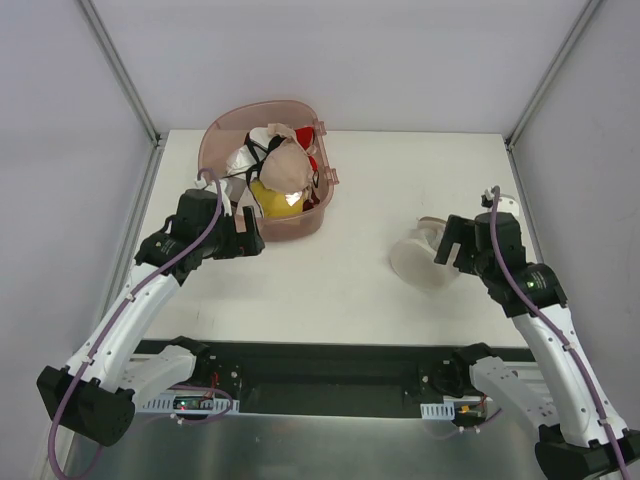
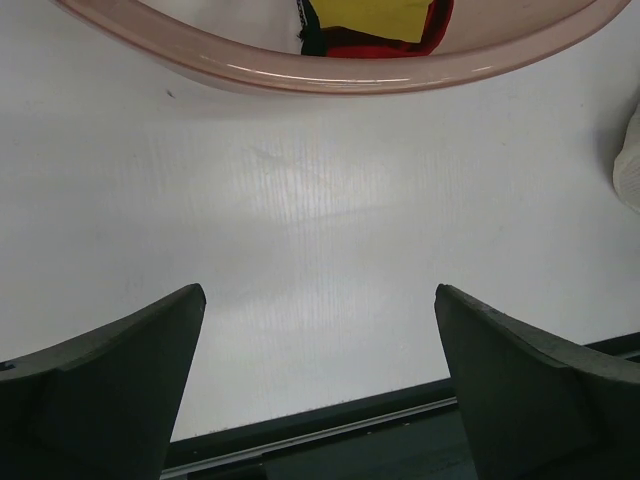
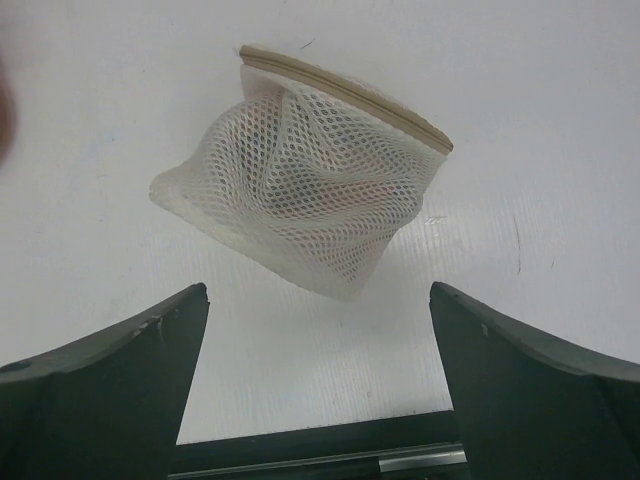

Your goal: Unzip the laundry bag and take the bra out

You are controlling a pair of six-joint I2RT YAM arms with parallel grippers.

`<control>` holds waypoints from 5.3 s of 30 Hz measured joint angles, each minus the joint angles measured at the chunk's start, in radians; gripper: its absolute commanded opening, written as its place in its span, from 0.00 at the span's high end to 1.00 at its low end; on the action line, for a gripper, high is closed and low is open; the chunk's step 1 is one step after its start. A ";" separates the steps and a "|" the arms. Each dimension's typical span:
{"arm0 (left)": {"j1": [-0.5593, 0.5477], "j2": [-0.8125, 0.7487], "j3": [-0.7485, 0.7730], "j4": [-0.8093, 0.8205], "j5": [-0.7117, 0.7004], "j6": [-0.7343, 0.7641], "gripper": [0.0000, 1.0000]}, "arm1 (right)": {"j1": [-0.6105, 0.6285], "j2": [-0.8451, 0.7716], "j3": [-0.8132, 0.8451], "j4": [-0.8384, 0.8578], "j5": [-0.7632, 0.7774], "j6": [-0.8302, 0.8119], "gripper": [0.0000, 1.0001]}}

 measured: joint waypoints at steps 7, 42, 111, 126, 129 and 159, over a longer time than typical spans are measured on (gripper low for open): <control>-0.003 0.022 -0.015 0.019 0.020 0.009 0.01 | 0.000 0.019 0.000 0.022 -0.011 -0.060 0.04; -0.213 0.068 -0.019 0.060 -0.019 -0.053 0.01 | -0.271 0.527 0.457 0.003 -0.192 -0.091 0.98; -0.698 0.655 0.624 0.043 0.010 -0.010 0.10 | -0.193 0.087 0.011 0.005 -0.077 0.254 0.14; -0.764 1.132 1.043 -0.075 -0.184 0.279 0.70 | -0.360 0.059 -0.056 -0.008 -0.248 0.170 0.08; -0.764 1.168 1.043 -0.093 -0.172 0.317 1.00 | -0.398 0.059 -0.058 -0.008 -0.285 0.149 0.06; -0.753 0.805 0.541 0.266 0.065 0.772 0.99 | -0.336 0.539 -0.356 0.650 -1.125 0.576 0.99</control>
